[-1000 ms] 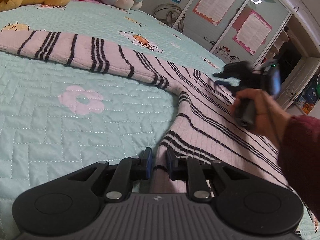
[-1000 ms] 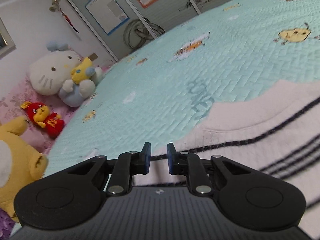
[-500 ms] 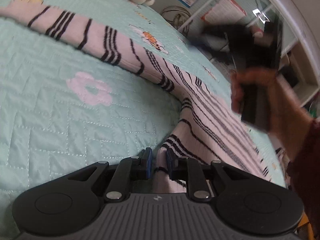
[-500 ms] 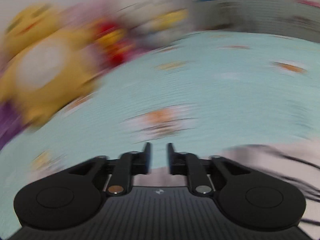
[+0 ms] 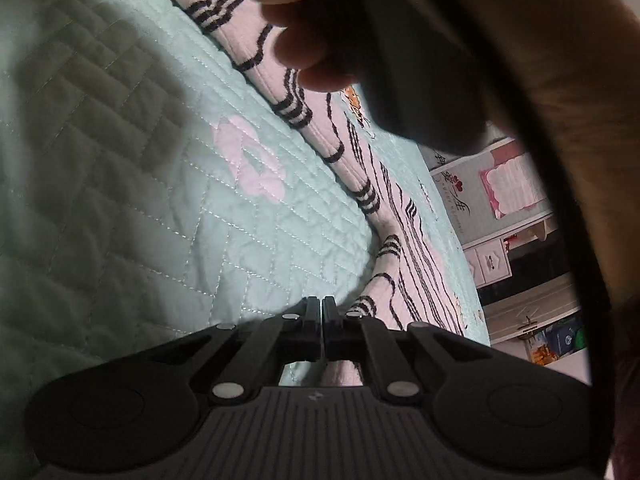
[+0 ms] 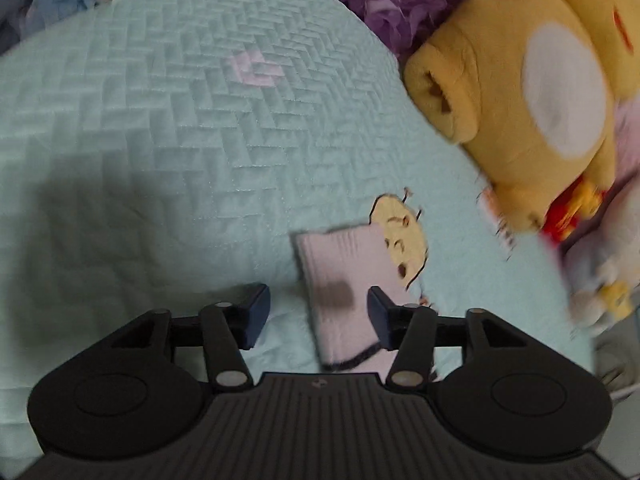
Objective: Fold clothes
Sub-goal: 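Grasp the other sleeve cuff with the right gripper and lift it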
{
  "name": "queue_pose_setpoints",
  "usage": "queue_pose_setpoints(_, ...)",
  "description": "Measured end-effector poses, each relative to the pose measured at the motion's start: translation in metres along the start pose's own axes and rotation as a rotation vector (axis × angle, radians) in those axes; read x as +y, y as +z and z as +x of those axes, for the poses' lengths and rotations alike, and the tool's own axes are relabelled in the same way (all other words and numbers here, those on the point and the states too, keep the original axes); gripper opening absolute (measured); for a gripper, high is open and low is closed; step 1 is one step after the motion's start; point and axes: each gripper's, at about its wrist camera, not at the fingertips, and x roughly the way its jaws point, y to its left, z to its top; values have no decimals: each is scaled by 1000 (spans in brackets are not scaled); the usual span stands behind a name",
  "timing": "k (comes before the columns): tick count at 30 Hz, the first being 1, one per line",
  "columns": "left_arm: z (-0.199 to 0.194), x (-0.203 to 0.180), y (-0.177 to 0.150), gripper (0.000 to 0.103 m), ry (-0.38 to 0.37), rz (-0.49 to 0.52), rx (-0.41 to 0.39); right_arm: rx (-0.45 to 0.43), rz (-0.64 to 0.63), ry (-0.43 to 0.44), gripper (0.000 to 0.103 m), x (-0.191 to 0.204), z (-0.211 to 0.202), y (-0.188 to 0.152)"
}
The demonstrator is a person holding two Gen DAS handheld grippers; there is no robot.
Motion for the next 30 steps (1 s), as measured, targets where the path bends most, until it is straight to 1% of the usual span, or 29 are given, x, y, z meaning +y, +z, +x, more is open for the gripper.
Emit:
queue_pose_setpoints(1,0,0,0,6,0,-3,0,-6,2,-20,61,0,1,-1)
queue_pose_setpoints(2,-1,1,0,6,-1,-6,0,-12,5,-41,68,1,2,-2)
queue_pose_setpoints(3,-1,1,0,6,-1,-9,-1,-14,4,-67,72,-1,4,-3)
queue_pose_setpoints(7,-3,1,0,6,-3,-14,-1,-19,-5,-151,70,-4,19,-4)
queue_pose_setpoints(8,-3,1,0,6,-2,-15,-1,-22,-2,-151,68,-4,22,-3)
queue_pose_setpoints(10,-5,2,1,6,-1,-15,-1,-21,6,-138,50,-4,27,-1)
queue_pose_setpoints(11,-6,2,1,6,0,-15,-1,-12,3,-128,29,-3,30,1)
queue_pose_setpoints(12,-6,3,1,6,0,-15,-1,-2,0,-119,5,-3,34,2)
queue_pose_setpoints(14,-4,1,0,6,3,-8,1,22,27,-119,4,-5,36,2)
queue_pose_setpoints(17,-5,0,2,6,11,7,13,-35,291,-140,4,-45,7,-3)
queue_pose_setpoints(21,-6,-7,3,6,23,56,42,-153,742,-222,4,-121,-83,-70)
queue_pose_setpoints(23,-10,-12,6,8,24,94,76,-213,968,-262,4,-158,-127,-103)
queue_pose_setpoints(24,-11,-15,7,13,24,113,93,-243,1081,-282,4,-177,-150,-120)
queue_pose_setpoints(25,-14,-16,11,22,15,130,118,-273,1194,-302,4,-196,-172,-137)
queue_pose_setpoints(26,-14,-18,12,27,3,146,139,-310,1284,-322,4,-205,-197,-159)
queue_pose_setpoints(27,-15,-19,14,34,-10,163,159,-328,1346,-346,4,-211,-218,-178)
queue_pose_setpoints(28,-13,-21,14,38,-14,189,175,-347,1408,-370,4,-217,-238,-197)
queue_pose_setpoints(30,-5,-25,14,38,-13,241,201,-368,1485,-416,4,-220,-270,-229)
